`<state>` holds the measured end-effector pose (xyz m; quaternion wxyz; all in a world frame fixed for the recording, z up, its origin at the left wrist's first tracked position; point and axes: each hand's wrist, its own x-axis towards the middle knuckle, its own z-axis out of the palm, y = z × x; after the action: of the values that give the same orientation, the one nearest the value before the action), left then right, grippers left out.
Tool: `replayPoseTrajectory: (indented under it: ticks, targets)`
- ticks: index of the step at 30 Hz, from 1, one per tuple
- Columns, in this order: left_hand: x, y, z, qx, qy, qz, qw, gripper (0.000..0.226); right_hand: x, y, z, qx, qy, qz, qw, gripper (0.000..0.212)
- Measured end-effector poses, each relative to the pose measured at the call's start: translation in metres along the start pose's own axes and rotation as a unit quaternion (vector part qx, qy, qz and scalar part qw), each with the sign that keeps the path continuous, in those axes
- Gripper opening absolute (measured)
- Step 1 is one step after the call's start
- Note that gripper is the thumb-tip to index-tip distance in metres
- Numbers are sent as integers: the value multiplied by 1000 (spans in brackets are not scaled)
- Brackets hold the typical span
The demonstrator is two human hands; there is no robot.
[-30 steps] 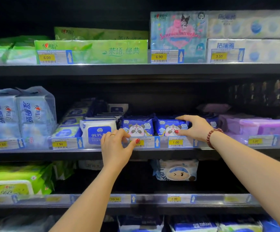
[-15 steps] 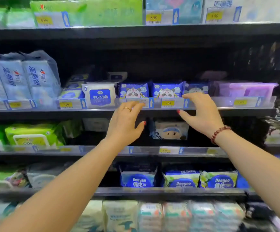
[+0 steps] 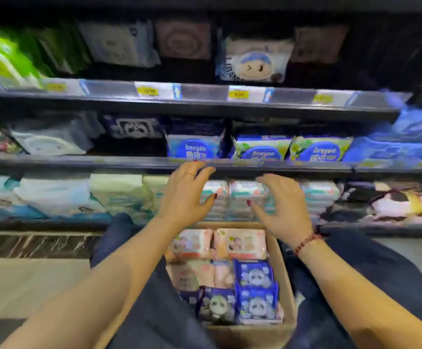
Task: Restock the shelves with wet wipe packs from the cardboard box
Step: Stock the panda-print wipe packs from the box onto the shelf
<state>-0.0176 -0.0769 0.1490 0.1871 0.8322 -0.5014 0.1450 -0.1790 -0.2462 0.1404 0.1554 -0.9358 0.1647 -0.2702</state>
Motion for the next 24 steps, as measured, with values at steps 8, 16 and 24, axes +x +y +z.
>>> replayPoseTrajectory:
  ticks: [8, 16, 24]
  targets:
    - [-68, 14, 77, -32, -156, -100, 982, 61, -76, 26, 80, 17, -135, 95, 986, 44]
    - [-120, 15, 139, -57, -239, -147, 958, 57, -133, 63, 137, 15, -281, 249, 927, 55]
    - [-152, 8, 171, -77, -335, -215, 914, 65, -161, 97, 168, -37, -530, 270, 803, 78]
